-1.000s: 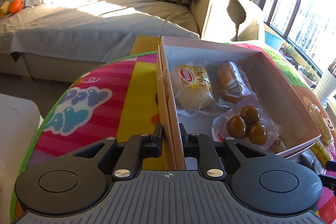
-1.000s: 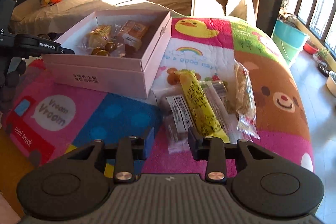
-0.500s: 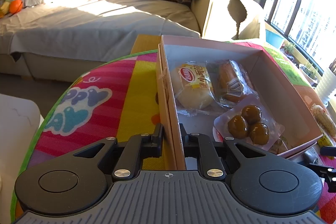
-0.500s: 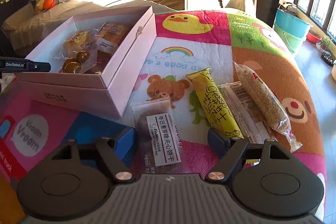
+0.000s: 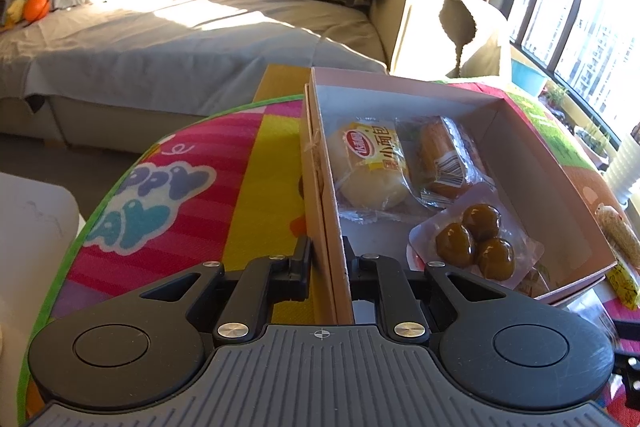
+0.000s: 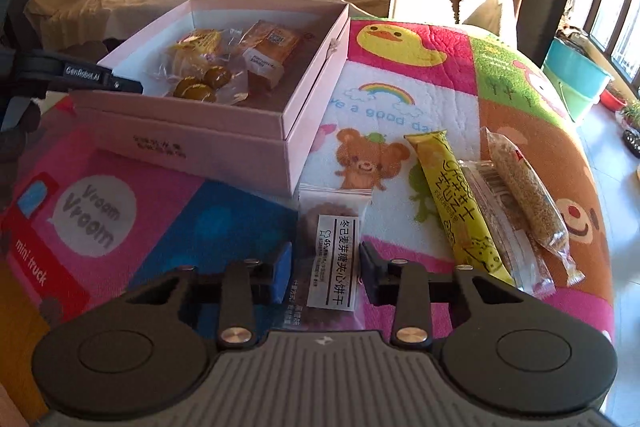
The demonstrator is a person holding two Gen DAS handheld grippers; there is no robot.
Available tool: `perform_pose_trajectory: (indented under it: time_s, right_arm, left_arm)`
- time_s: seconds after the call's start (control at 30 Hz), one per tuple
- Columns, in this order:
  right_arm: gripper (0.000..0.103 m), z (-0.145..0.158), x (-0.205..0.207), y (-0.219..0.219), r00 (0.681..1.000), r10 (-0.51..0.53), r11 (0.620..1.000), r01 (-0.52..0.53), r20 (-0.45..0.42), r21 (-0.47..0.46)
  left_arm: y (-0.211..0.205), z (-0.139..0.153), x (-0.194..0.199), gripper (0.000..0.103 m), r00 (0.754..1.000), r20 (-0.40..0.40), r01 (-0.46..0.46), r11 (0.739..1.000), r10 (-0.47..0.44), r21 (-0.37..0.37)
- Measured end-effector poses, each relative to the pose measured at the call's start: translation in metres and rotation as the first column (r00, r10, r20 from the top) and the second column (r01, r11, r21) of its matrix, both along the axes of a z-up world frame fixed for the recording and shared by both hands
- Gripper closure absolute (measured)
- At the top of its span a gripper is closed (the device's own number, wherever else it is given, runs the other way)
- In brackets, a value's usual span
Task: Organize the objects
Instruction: 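Grasp the cookie packet with the right gripper and place it in the box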
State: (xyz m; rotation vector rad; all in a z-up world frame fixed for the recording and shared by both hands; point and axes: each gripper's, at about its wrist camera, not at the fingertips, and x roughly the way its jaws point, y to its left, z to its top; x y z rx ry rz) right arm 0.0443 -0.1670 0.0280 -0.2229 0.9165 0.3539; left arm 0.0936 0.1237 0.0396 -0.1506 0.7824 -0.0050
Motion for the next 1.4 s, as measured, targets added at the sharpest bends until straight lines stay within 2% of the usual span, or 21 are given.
perform_pose_trajectory:
  time_s: [0.1, 0.2, 0.27, 0.3, 0.43, 0.53, 0.63, 0.77, 0.9, 1.1, 1.4]
  right_arm:
    - [0.068, 0.018, -0.027, -0.001, 1.000, 0.014, 1.000, -0.014, -0.008, -0.007]
    - [0.068, 0.051, -0.048, 0.000, 0.999, 0.025, 0.999, -0.026, 0.039, 0.020]
    - [0.068, 0.081, -0.054, 0.003, 0.994, 0.033, 0.999, -0.037, 0.100, 0.036]
    - [0.068, 0.103, -0.055, 0.006, 0.987, 0.034, 0.998, -0.042, 0.158, 0.045]
    - [0.068, 0.177, -0.044, 0.019, 0.937, 0.043, 0.989, -0.089, 0.346, 0.120]
    - [0.067, 0.202, -0.026, 0.036, 0.906, 0.066, 0.979, -0.140, 0.418, 0.150]
    - [0.067, 0.197, 0.002, 0.056, 0.912, 0.076, 0.972, -0.157, 0.404, 0.172]
    - [0.067, 0.163, 0.043, 0.082, 0.948, 0.070, 0.975, -0.131, 0.310, 0.180]
    - [0.067, 0.122, 0.073, 0.101, 0.983, 0.047, 0.976, -0.082, 0.176, 0.200]
    - [0.067, 0.086, 0.083, 0.117, 0.993, 0.040, 0.984, -0.058, 0.110, 0.166]
    - [0.065, 0.074, 0.087, 0.111, 0.997, 0.010, 0.985, -0.024, 0.082, 0.173]
  left_arm:
    - [0.000, -0.001, -0.001, 0.087, 1.000, 0.003, 0.008, 1.000, -0.008, 0.002]
    - [0.001, 0.000, -0.001, 0.087, 1.000, 0.005, 0.010, 1.000, -0.010, -0.001]
    - [0.001, 0.000, -0.001, 0.087, 1.000, 0.004, 0.010, 1.000, -0.010, -0.001]
    - [0.001, -0.001, -0.001, 0.087, 1.000, 0.004, 0.011, 1.000, -0.011, -0.001]
    - [0.002, 0.000, -0.001, 0.087, 1.000, 0.003, 0.018, 1.000, -0.018, -0.004]
    - [0.002, 0.000, -0.002, 0.086, 1.000, 0.005, 0.020, 1.000, -0.020, -0.005]
    - [0.002, 0.000, -0.001, 0.086, 1.000, 0.006, 0.021, 1.000, -0.021, -0.010]
    - [0.002, 0.000, -0.001, 0.086, 1.000, 0.004, 0.024, 1.000, -0.024, -0.005]
    - [0.002, -0.001, -0.001, 0.086, 1.000, 0.006, 0.024, 1.000, -0.024, -0.006]
    - [0.002, -0.001, -0.001, 0.086, 1.000, 0.006, 0.024, 1.000, -0.024, -0.007]
    - [0.002, -0.001, -0.001, 0.086, 1.000, 0.006, 0.024, 1.000, -0.024, -0.007]
